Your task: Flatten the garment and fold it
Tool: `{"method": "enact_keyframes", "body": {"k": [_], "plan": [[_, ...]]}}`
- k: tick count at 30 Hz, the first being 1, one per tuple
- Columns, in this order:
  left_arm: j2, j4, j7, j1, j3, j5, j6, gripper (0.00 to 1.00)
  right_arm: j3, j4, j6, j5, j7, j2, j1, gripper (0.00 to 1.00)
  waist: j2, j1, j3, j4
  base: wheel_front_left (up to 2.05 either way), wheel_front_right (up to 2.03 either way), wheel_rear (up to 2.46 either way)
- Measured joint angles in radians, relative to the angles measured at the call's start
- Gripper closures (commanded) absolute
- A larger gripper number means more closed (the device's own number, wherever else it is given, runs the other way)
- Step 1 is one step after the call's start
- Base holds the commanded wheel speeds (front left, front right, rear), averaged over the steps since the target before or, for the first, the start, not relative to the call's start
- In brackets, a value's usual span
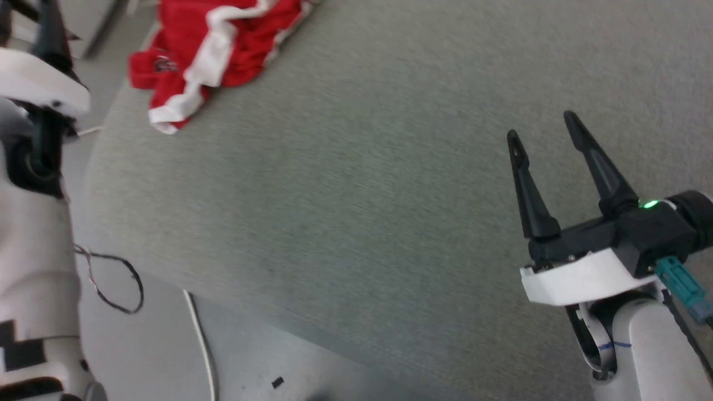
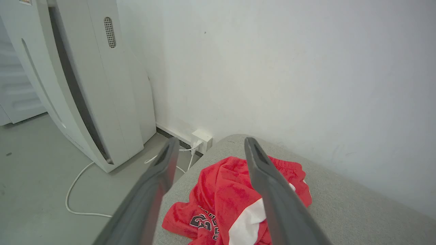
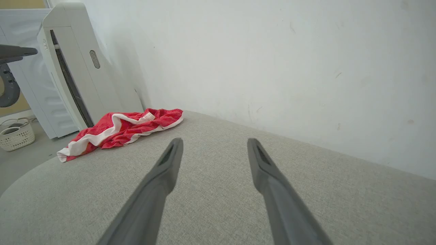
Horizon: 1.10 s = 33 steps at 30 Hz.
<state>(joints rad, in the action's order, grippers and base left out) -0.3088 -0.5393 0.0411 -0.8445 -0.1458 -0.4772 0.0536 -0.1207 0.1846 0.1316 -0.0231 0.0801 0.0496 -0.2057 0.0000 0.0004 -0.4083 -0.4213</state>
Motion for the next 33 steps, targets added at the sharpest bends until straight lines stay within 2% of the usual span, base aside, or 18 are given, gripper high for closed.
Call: {"method": "enact_keyframes", "body": {"k": [5, 9, 12, 16, 21, 23, 25, 29, 33], "plan": [[-0.040, -0.019, 0.106, -0.045, -0.037, -0.047, -0.005, 0.00, -0.007, 0.015, 0.000, 0.008, 0.018, 0.001, -0.028, 0.00, 0.0000, 0.0000, -0.114, 0.086, 0.00, 0.00, 0.00], [-0.085, -0.034, 0.203, -0.051, -0.066, -0.082, -0.028, 0.00, -0.017, 0.013, 0.000, 0.021, 0.039, 0.000, -0.045, 0.00, 0.0000, 0.0000, -0.195, 0.158, 0.00, 0.00, 0.00], [-0.100, -0.044, 0.290, -0.065, -0.079, -0.100, -0.064, 0.00, -0.025, 0.003, 0.000, 0.032, 0.058, 0.000, -0.057, 0.00, 0.0000, 0.0000, -0.245, 0.213, 0.00, 0.00, 0.00], [-0.108, -0.049, 0.396, -0.067, -0.114, -0.141, -0.133, 0.00, -0.035, -0.012, 0.000, 0.063, 0.090, 0.000, -0.067, 0.00, 0.0000, -0.0003, -0.296, 0.286, 0.00, 0.00, 0.00], [-0.183, -0.004, 0.511, -0.071, -0.141, -0.146, -0.215, 0.00, -0.043, -0.022, 0.002, 0.078, 0.114, -0.007, -0.086, 0.00, 0.0000, -0.0010, -0.332, 0.366, 0.00, 0.00, 0.00], [-0.215, 0.021, 0.530, -0.062, -0.139, -0.128, -0.232, 1.00, -0.040, -0.029, 0.001, 0.086, 0.123, -0.008, -0.088, 0.00, 0.0000, -0.0009, -0.337, 0.391, 0.00, 0.00, 0.00], [-0.235, 0.049, 0.506, -0.042, -0.133, -0.095, -0.240, 1.00, -0.038, -0.041, 0.001, 0.094, 0.130, -0.008, -0.088, 0.00, 0.0000, -0.0005, -0.334, 0.411, 0.00, 0.00, 0.00], [-0.235, 0.090, 0.365, 0.016, -0.107, -0.010, -0.266, 1.00, -0.020, -0.085, 0.001, 0.104, 0.140, -0.006, -0.080, 0.00, 0.0000, -0.0001, -0.298, 0.432, 0.00, 0.00, 0.00], [-0.236, 0.124, 0.227, 0.050, -0.068, 0.063, -0.268, 1.00, 0.004, -0.131, 0.001, 0.125, 0.145, -0.002, -0.047, 0.00, 0.0000, -0.0001, -0.242, 0.446, 0.00, 0.00, 0.00]]}}
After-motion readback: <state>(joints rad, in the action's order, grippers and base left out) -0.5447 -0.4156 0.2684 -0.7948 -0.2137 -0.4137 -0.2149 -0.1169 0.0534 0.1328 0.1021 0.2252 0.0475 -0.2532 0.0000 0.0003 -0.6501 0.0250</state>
